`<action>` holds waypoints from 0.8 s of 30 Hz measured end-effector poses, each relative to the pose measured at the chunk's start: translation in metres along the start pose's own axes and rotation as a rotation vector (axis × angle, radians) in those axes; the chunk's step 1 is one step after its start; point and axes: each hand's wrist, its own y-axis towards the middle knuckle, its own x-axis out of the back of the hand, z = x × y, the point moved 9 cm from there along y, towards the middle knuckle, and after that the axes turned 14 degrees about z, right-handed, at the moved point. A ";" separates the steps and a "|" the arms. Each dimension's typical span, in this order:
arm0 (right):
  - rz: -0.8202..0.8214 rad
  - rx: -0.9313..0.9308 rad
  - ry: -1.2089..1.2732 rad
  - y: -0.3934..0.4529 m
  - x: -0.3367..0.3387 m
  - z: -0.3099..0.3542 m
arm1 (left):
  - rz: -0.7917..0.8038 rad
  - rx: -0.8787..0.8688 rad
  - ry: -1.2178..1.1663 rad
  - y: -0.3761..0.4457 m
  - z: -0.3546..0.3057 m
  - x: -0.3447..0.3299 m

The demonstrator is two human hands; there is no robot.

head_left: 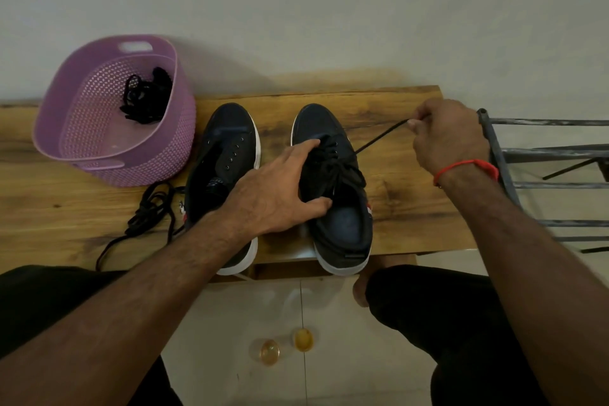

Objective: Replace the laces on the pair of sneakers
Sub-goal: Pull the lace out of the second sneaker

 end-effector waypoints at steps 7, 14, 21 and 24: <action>0.329 0.176 -0.092 0.000 -0.046 0.015 | -0.005 -0.015 0.000 0.002 0.003 -0.002; 0.446 0.505 -0.219 -0.022 -0.059 0.060 | -0.005 -0.035 -0.003 0.005 0.005 -0.004; 0.151 0.306 -0.230 -0.009 -0.032 0.037 | -0.006 -0.040 -0.002 0.004 0.004 -0.004; 0.113 0.198 -0.265 -0.003 -0.029 0.022 | -0.006 -0.042 0.001 0.003 0.003 -0.005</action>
